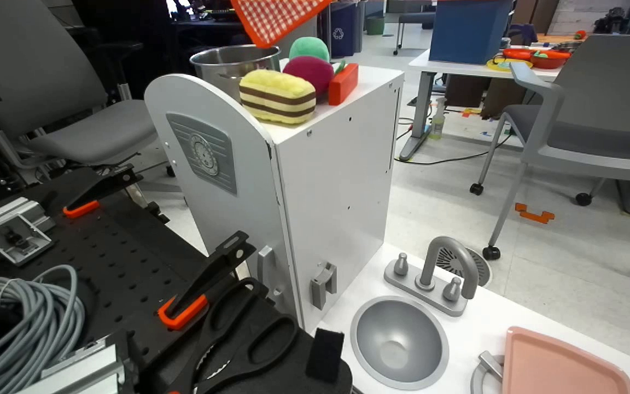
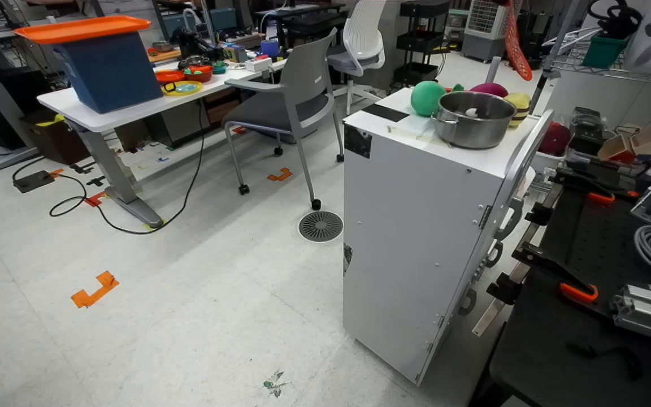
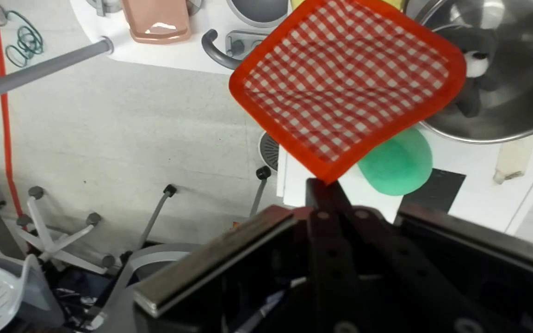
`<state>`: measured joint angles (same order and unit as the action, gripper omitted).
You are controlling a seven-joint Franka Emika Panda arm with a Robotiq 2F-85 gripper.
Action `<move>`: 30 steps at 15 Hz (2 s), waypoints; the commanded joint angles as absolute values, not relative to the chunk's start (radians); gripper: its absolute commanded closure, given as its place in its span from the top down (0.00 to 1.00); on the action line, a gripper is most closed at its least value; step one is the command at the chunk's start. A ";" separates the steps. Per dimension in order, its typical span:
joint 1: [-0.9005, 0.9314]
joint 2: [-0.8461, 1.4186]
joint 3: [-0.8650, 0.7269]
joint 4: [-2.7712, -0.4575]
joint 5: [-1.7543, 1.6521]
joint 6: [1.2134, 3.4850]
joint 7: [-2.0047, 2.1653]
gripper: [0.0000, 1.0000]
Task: Remove the pot holder from the top of the cabinet.
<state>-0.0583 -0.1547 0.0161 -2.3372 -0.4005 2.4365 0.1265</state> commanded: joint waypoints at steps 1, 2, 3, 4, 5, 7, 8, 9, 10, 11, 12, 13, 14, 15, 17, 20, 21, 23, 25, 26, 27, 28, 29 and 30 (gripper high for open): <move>-0.095 -0.207 0.010 -2.369 -0.461 2.447 0.243 0.00; -0.115 -0.209 0.013 -2.366 -0.494 2.441 0.304 0.00; -0.129 -0.210 0.013 -2.364 -0.519 2.435 0.347 0.00; -0.135 -0.206 0.005 -2.362 -0.513 2.433 0.351 0.00; -0.140 -0.200 -0.002 -2.361 -0.500 2.434 0.347 0.00; -0.139 -0.179 -0.025 -2.358 -0.441 2.446 0.290 0.00; -0.136 -0.170 -0.036 -2.356 -0.414 2.449 0.267 0.00; -0.131 -0.157 -0.050 -2.352 -0.373 2.453 0.231 0.00; -0.128 -0.142 -0.059 -2.346 -0.333 2.452 0.198 0.00; -0.125 -0.124 -0.070 -2.340 -0.285 2.454 0.157 0.00; -0.122 -0.111 -0.078 -2.334 -0.236 2.449 0.114 0.00; -0.119 -0.097 -0.088 -2.329 -0.178 2.450 0.063 0.00; -0.120 -0.086 -0.095 -2.324 -0.133 2.444 0.025 0.00; -0.121 -0.076 -0.104 -2.319 -0.083 2.439 -0.016 0.00; -0.127 -0.062 -0.116 -2.309 -0.006 2.427 -0.077 0.00; -0.136 -0.053 -0.135 -2.298 0.067 2.416 -0.132 0.00; -0.139 -0.053 -0.141 -2.296 0.080 2.414 -0.141 0.00; -0.144 -0.057 -0.155 -2.296 0.108 2.414 -0.155 0.00; -0.147 -0.056 -0.167 -2.293 0.132 2.411 -0.164 0.00; -0.149 -0.056 -0.172 -2.292 0.142 2.410 -0.166 0.00; -0.151 -0.057 -0.177 -2.292 0.153 2.410 -0.168 0.00; -0.153 -0.059 -0.182 -2.292 0.163 2.410 -0.170 0.00; -0.156 -0.061 -0.187 -2.292 0.172 2.410 -0.171 0.00; -0.159 -0.064 -0.191 -2.292 0.181 2.410 -0.172 0.00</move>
<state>-0.1468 -0.0566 -0.1790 -2.3092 0.1313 2.4335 -0.1401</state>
